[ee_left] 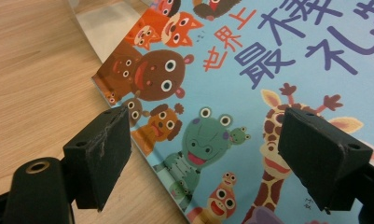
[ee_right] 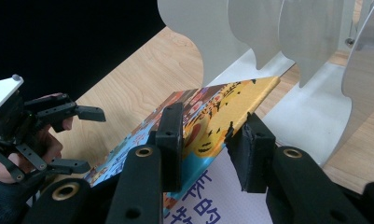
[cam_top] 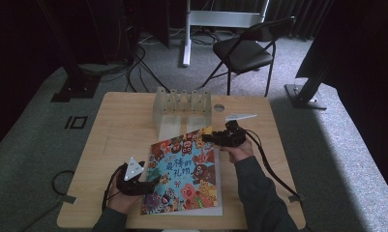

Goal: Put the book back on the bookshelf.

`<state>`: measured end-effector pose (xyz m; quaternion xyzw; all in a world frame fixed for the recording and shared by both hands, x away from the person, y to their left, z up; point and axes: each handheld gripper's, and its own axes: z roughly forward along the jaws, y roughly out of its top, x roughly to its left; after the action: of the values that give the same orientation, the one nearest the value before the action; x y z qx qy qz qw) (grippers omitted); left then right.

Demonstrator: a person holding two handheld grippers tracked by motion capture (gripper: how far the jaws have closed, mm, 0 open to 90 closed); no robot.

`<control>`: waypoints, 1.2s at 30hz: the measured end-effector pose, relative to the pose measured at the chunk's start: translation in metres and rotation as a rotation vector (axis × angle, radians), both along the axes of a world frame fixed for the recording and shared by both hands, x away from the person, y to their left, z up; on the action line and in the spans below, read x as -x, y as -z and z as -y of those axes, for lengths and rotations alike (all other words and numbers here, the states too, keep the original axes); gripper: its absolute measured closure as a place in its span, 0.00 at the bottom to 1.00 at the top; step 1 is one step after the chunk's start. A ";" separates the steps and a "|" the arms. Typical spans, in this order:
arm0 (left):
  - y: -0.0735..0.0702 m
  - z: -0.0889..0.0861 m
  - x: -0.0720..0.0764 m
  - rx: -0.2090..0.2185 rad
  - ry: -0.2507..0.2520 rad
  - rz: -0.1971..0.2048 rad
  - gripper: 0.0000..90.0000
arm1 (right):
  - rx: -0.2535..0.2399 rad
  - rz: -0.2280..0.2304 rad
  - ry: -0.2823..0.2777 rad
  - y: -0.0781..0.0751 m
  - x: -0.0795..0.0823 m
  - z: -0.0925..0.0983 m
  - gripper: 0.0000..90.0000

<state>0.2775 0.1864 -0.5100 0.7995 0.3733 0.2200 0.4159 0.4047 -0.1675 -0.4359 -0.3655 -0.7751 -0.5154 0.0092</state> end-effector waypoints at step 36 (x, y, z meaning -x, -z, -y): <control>-0.007 -0.015 -0.014 0.102 0.014 -0.024 0.21 | -0.095 0.131 -0.025 -0.016 0.030 0.012 0.79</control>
<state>0.2913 0.2019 -0.5030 0.7825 0.3834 0.1879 0.4532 0.3749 -0.1798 -0.4201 -0.3204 -0.7530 -0.5744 -0.0177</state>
